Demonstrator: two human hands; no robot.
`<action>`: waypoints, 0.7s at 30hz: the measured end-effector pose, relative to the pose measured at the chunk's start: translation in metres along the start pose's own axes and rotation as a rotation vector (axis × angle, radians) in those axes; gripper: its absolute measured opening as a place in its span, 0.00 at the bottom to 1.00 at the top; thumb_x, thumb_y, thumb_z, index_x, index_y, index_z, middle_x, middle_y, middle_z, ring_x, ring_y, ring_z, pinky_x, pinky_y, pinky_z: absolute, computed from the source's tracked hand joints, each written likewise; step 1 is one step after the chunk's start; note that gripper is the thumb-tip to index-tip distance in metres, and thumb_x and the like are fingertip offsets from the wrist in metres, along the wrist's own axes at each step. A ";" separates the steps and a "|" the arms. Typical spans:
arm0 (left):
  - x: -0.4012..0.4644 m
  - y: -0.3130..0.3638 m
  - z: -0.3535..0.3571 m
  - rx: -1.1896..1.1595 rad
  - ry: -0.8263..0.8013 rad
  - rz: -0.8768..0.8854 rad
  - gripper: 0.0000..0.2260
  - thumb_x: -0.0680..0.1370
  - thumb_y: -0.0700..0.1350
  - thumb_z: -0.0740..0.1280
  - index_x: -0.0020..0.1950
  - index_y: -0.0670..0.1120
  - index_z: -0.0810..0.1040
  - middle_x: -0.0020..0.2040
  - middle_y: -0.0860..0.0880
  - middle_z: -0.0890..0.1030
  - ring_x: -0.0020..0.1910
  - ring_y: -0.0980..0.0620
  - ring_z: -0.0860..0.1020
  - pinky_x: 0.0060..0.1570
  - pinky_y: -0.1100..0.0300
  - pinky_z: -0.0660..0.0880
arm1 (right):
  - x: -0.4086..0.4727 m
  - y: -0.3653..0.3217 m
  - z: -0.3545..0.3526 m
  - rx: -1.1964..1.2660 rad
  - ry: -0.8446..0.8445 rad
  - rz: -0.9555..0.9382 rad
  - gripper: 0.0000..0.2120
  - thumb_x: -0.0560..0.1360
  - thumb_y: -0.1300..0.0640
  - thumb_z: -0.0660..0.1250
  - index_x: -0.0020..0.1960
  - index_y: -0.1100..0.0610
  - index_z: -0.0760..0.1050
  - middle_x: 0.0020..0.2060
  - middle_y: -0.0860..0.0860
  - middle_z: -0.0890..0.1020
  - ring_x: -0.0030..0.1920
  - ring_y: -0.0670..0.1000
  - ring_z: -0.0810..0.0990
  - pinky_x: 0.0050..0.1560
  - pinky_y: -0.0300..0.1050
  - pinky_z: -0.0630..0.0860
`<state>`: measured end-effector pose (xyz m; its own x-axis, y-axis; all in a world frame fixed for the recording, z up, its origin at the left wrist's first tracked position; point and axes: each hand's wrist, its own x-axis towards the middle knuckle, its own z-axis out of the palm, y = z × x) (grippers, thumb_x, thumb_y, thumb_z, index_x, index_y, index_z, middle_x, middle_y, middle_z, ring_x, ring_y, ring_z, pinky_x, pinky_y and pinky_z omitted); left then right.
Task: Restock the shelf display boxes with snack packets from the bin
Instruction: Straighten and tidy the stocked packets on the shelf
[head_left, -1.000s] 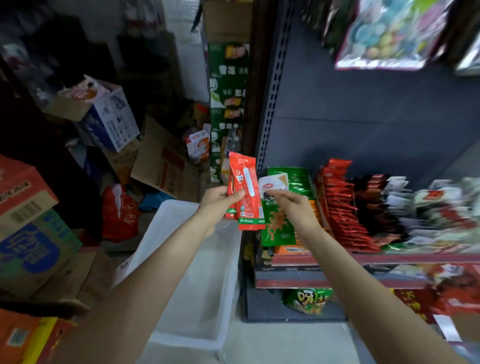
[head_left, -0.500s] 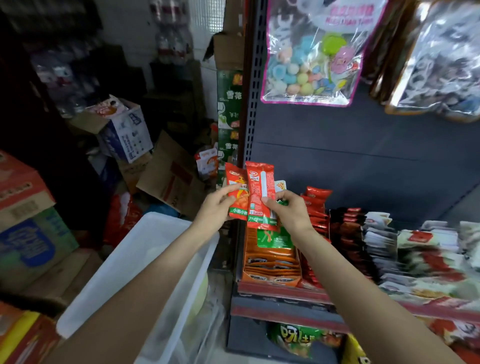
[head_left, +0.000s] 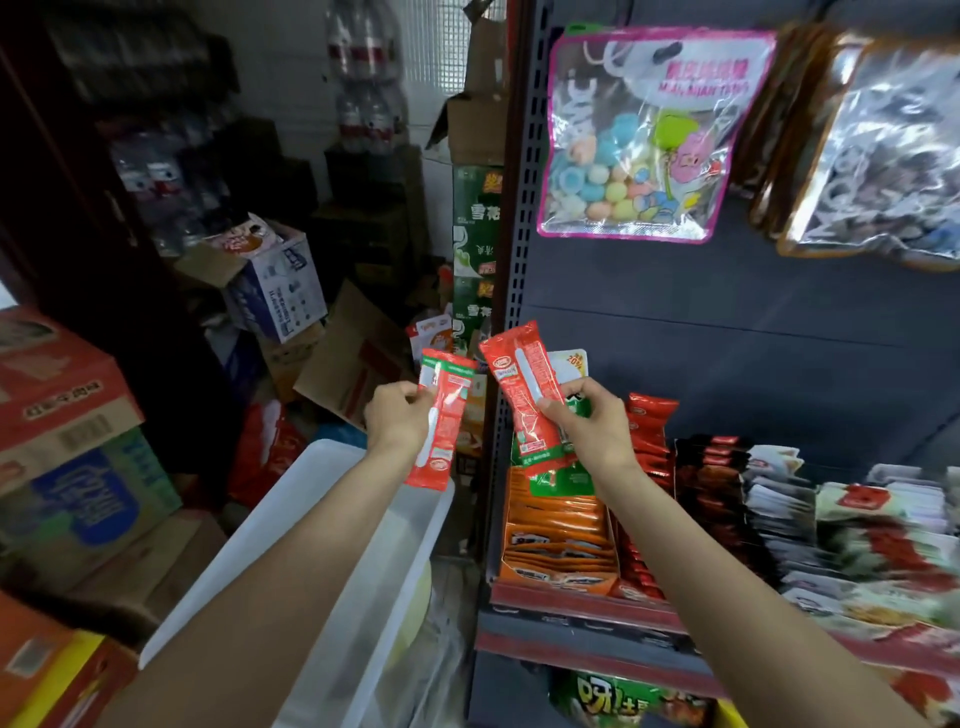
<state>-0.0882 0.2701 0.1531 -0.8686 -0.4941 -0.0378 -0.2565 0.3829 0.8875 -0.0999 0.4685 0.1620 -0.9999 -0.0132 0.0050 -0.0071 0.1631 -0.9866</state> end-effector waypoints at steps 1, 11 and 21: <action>0.000 0.000 0.000 -0.080 -0.008 -0.064 0.09 0.79 0.49 0.64 0.46 0.44 0.77 0.47 0.43 0.82 0.45 0.44 0.82 0.51 0.51 0.78 | 0.000 -0.001 0.001 -0.002 0.004 -0.016 0.05 0.73 0.57 0.71 0.42 0.53 0.74 0.49 0.50 0.82 0.45 0.50 0.84 0.45 0.49 0.82; -0.002 0.003 -0.006 -0.342 -0.396 0.018 0.07 0.74 0.48 0.70 0.50 0.47 0.77 0.47 0.48 0.83 0.43 0.51 0.83 0.44 0.59 0.79 | 0.001 0.003 0.017 -0.228 -0.049 -0.132 0.06 0.70 0.56 0.74 0.44 0.55 0.79 0.45 0.48 0.82 0.40 0.45 0.83 0.39 0.41 0.81; 0.002 0.002 -0.001 -0.457 -0.426 0.057 0.05 0.77 0.41 0.67 0.51 0.49 0.76 0.46 0.51 0.83 0.44 0.55 0.82 0.42 0.61 0.78 | 0.003 0.011 0.040 -0.297 -0.103 0.012 0.13 0.73 0.49 0.70 0.40 0.60 0.79 0.40 0.49 0.83 0.39 0.47 0.83 0.41 0.43 0.80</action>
<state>-0.0903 0.2689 0.1550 -0.9925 -0.0921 -0.0808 -0.0794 -0.0195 0.9967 -0.1029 0.4312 0.1443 -0.9936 -0.1067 -0.0376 -0.0139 0.4450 -0.8954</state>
